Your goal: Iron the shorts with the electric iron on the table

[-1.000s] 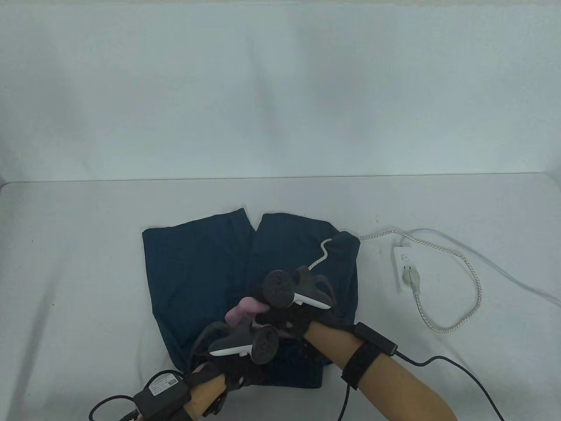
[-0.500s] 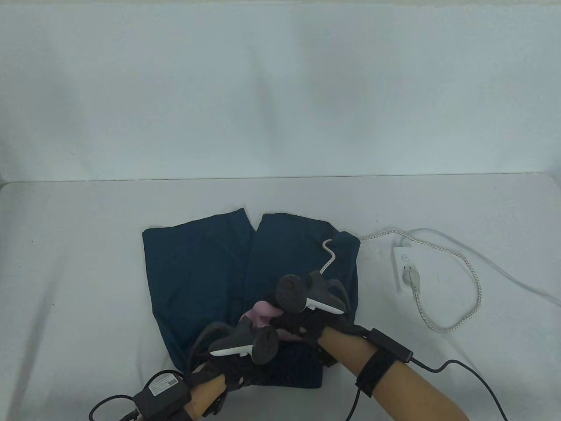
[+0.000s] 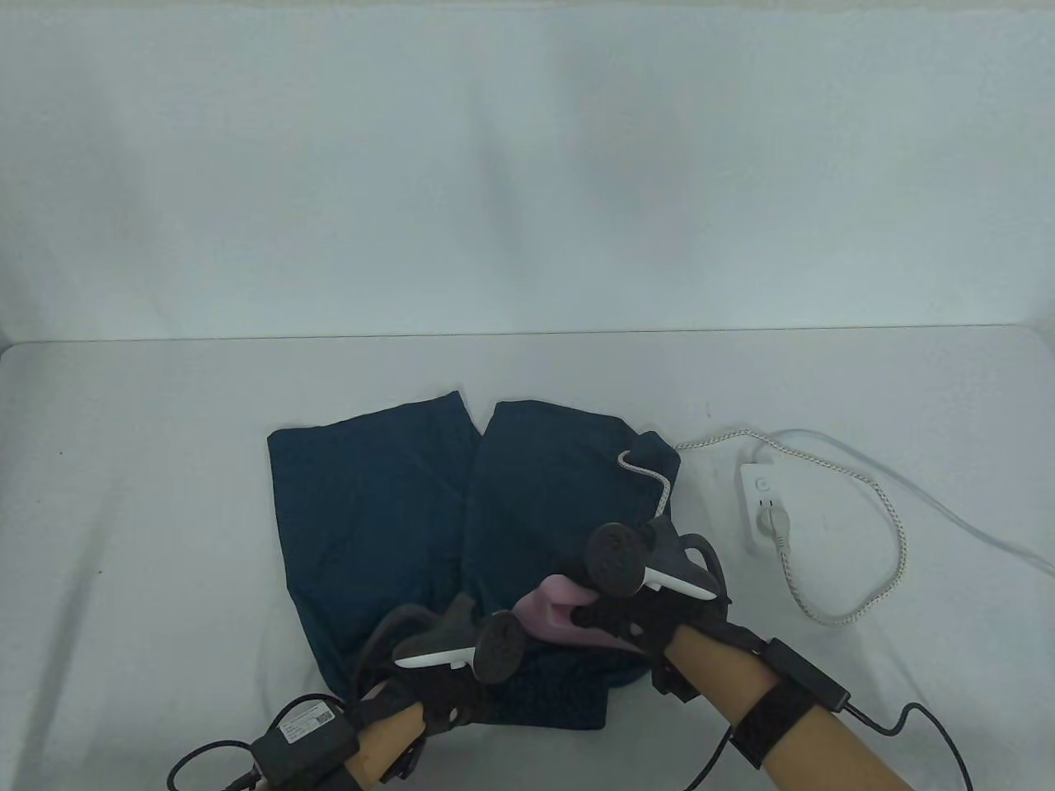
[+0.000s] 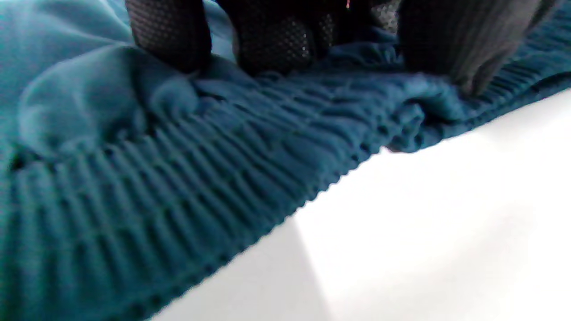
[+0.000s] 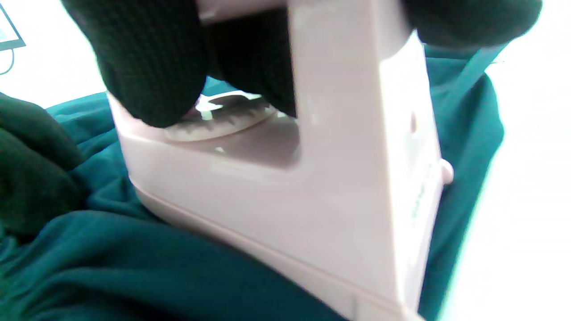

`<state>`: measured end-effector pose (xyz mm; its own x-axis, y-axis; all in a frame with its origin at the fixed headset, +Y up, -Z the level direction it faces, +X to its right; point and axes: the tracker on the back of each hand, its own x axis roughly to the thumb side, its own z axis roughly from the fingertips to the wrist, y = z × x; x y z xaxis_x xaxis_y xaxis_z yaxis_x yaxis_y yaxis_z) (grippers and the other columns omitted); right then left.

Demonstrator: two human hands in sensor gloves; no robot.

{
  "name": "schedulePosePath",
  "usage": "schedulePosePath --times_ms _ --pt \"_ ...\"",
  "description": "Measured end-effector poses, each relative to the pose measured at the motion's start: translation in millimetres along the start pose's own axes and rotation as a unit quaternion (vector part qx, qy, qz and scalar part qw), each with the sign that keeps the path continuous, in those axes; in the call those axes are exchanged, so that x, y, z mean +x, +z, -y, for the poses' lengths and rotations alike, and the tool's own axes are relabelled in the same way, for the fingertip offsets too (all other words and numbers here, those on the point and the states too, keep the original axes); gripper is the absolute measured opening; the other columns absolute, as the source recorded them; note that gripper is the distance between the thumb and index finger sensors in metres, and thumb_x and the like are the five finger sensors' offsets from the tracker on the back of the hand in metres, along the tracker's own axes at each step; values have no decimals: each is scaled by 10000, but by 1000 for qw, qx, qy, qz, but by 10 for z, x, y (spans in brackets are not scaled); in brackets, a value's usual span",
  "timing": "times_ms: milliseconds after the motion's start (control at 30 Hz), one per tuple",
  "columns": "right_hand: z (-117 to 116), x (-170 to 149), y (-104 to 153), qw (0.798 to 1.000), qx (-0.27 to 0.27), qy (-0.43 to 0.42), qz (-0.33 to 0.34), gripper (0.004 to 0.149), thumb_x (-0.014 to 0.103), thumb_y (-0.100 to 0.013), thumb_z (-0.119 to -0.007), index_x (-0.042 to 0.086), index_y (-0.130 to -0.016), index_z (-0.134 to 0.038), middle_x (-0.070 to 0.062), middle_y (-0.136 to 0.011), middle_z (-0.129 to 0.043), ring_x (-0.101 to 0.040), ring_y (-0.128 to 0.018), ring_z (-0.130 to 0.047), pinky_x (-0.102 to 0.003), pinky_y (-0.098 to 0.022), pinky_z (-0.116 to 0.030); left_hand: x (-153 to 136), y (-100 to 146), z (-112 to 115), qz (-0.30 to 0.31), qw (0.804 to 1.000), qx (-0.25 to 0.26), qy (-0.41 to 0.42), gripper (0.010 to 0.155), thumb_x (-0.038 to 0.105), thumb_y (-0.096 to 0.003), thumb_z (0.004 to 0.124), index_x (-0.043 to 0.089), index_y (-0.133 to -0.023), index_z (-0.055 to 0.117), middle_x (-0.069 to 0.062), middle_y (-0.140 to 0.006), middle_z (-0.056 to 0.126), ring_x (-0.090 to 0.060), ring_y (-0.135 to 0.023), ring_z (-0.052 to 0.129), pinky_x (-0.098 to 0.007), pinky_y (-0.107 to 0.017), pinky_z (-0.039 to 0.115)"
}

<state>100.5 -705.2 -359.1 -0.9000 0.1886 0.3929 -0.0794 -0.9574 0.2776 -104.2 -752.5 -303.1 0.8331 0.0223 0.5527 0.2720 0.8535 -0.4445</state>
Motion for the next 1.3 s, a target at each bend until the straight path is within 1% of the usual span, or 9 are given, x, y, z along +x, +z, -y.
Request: schedulePosePath --times_ms 333,400,500,600,700,767,933,1167,1300 --pt "81 -132 42 1000 1 -24 -2 601 496 -404 -955 352 -943 -732 116 -722 -906 -93 -516 -994 -427 -284 -846 -29 18 -37 15 1000 -17 11 677 536 -461 815 396 -1057 526 61 -1096 534 -181 -866 742 -547 -691 640" --pt "214 -134 11 999 -12 -31 0 588 488 -403 -953 338 -930 -737 115 -726 -900 -99 -529 -986 -438 -303 -840 -70 43 -91 22 999 -12 27 673 536 -458 823 410 -1065 560 50 -1108 572 -200 -877 771 -554 -687 650" --pt "447 -134 -72 999 -30 -35 13 601 485 -395 -955 342 -932 -725 118 -734 -892 -101 -544 -979 -449 -325 -835 -127 48 -162 14 999 0 39 725 557 -445 831 514 -1074 472 59 -1161 453 -198 -840 786 -510 -649 683" --pt "704 -116 -209 997 -42 -61 18 616 466 -387 -964 339 -937 -717 111 -746 -883 -117 -564 -969 -469 -348 -823 -154 -11 -238 -5 999 -7 44 913 603 -420 826 430 -1123 269 16 -1176 242 -233 -914 668 -492 -636 664" --pt "956 -55 -381 996 -69 -44 30 615 464 -385 -965 340 -934 -718 114 -746 -882 -116 -563 -970 -468 -348 -824 -167 -178 -345 -14 999 10 31 980 641 -401 813 420 -1119 183 3 -1169 91 -287 -983 522 -515 -676 606" --pt "1110 -4 -496 995 -89 -9 36 611 465 -382 -965 343 -929 -720 117 -745 -881 -112 -564 -971 -467 -352 -825 -178 -332 -407 -11 999 25 41 996 656 -389 810 426 -1111 164 13 -1168 27 -353 -1061 393 -586 -736 525" --pt "1380 38 -725 991 -125 29 31 596 458 -382 -965 345 -915 -723 120 -747 -877 -117 -578 -965 -477 -369 -820 -187 -762 -478 -2 994 2 112 1020 686 -359 806 476 -1065 100 60 -1138 -86 -388 -1094 49 -666 -785 308" --pt "1609 -67 -850 989 -146 38 14 587 458 -381 -966 342 -906 -731 119 -745 -879 -118 -577 -967 -479 -371 -822 3 -1208 -506 29 989 -24 144 976 712 -337 798 580 -1013 107 92 -1111 -123 -402 -1043 -77 -731 -739 214" --pt "1684 -187 -851 988 -152 33 -2 586 459 -380 -967 343 -904 -733 118 -745 -879 -116 -578 -968 -478 -370 -822 166 -1419 -468 24 989 -60 133 928 720 -353 781 592 -1024 152 112 -1118 -111 -413 -1010 -127 -751 -658 81"
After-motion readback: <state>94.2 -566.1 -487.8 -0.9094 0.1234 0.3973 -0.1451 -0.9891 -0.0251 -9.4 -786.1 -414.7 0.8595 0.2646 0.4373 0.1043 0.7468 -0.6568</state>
